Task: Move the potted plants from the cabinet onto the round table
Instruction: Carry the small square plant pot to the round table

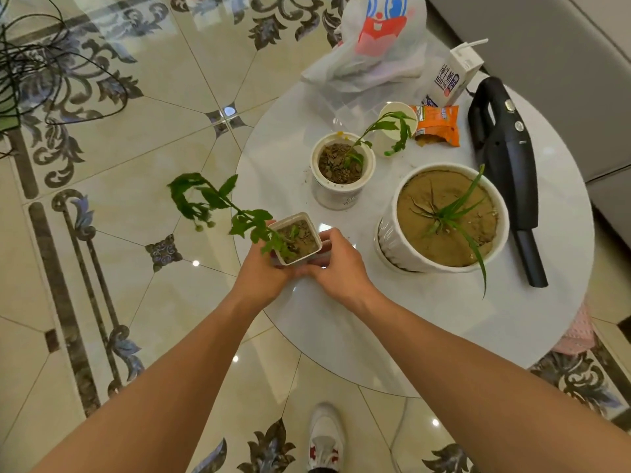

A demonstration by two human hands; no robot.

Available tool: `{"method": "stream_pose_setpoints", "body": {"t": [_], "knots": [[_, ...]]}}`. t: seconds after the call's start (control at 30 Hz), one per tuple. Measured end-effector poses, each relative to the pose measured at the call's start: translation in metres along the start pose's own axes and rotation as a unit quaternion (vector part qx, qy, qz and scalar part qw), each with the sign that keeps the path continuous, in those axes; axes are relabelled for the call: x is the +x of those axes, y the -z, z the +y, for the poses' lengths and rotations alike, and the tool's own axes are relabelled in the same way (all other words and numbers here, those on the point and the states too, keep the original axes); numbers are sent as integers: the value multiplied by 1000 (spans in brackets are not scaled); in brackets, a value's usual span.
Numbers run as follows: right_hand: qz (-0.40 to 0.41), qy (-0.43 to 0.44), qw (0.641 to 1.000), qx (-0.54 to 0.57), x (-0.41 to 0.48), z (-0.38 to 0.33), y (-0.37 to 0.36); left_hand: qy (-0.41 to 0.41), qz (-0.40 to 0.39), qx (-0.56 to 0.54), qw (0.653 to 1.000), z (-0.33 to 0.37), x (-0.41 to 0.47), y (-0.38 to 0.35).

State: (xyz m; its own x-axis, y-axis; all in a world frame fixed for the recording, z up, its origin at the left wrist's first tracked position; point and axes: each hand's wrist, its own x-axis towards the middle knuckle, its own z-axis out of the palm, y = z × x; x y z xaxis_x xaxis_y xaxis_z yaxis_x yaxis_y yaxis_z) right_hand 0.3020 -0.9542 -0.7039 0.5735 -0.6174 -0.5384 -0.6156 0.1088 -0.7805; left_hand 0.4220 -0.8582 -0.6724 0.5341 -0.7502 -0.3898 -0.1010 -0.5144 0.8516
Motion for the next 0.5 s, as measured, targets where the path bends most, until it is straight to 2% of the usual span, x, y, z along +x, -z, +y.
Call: {"method": "stream_pose_setpoints", "body": {"t": [0.17,0.3,0.5], "knots": [[-9,22,999,-22,-2,-2,7,19,35,-41,998,-6,-2,2],[-27,59,998,-21,1,-10,5,49,43,-27,998,-13,1,6],[-3,13,1000,3,0,-9,0,82,82,9,993,-18,0,3]]}}
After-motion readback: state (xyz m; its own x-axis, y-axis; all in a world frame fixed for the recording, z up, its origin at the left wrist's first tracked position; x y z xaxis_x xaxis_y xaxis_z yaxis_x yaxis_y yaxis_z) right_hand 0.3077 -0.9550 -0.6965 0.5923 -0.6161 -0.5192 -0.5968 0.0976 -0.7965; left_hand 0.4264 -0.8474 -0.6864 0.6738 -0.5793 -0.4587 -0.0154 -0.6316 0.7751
